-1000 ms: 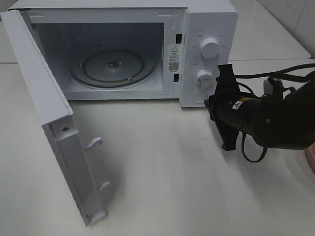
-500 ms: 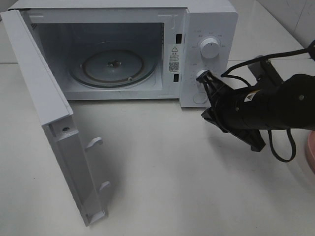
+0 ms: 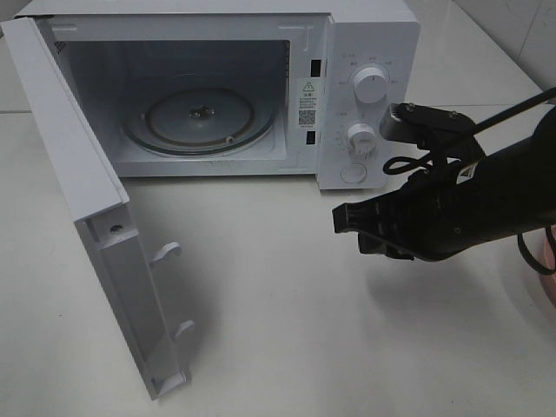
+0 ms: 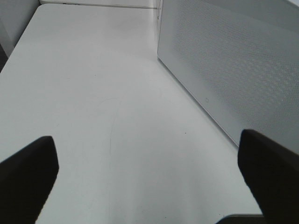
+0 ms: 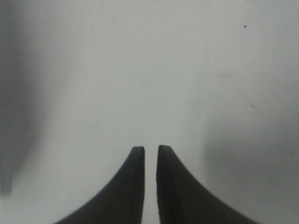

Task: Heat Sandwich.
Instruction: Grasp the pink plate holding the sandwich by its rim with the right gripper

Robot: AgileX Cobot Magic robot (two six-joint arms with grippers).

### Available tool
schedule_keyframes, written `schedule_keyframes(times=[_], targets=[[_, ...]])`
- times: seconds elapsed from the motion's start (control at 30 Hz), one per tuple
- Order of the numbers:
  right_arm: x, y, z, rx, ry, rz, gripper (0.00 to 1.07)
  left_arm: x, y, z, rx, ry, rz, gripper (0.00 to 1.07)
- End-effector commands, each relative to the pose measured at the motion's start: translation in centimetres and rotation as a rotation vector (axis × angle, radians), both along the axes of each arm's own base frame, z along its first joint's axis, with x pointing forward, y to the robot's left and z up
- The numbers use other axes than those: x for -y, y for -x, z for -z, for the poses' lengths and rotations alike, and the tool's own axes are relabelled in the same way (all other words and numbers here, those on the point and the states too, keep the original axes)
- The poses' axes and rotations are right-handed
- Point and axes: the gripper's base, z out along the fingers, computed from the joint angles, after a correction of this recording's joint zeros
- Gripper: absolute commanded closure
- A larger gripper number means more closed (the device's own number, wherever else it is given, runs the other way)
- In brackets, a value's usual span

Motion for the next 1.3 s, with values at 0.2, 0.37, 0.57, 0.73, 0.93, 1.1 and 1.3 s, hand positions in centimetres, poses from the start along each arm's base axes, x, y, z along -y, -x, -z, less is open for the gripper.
schedule_keyframes(times=[0.2,0.37,0.57,0.73,0.93,1.1,1.3], targets=[[0.7,1.6,-1.0,-0.028,0.106,-0.204,0.83,0.0,0.3,0.0,0.036,0.004,-0.006,0.07],[1.3,2.4,-1.2,-0.069,0.171,-0.26,0.64,0.0,0.3,0.0,0.036,0.004,-0.006,0.07],[2.3,3.2,-2.1,-0.097,0.217,-0.249,0.34,0.0,0.3,0.0,0.036,0.004,-0.006,0.07],[3.9,3.2,-2.4,-0.143,0.24,-0.178,0.21,0.0,0.3,0.0,0.036,0.004,-0.006,0.07],[6.0,2.9,-2.6,-0.226,0.291,-0.099,0.23,0.0,0.3,0.0,0.036,0.004,-0.006,0.07],[7.2,2.0,-3.4,-0.224,0.305,-0.051,0.23,0.0,0.3,0.0,0.036,0.004,-0.006,0.07],[9.3,1.1,-3.9,-0.202,0.361,0.025,0.24,0.0,0.3,0.0,0.036,0.004,-0.006,0.07]])
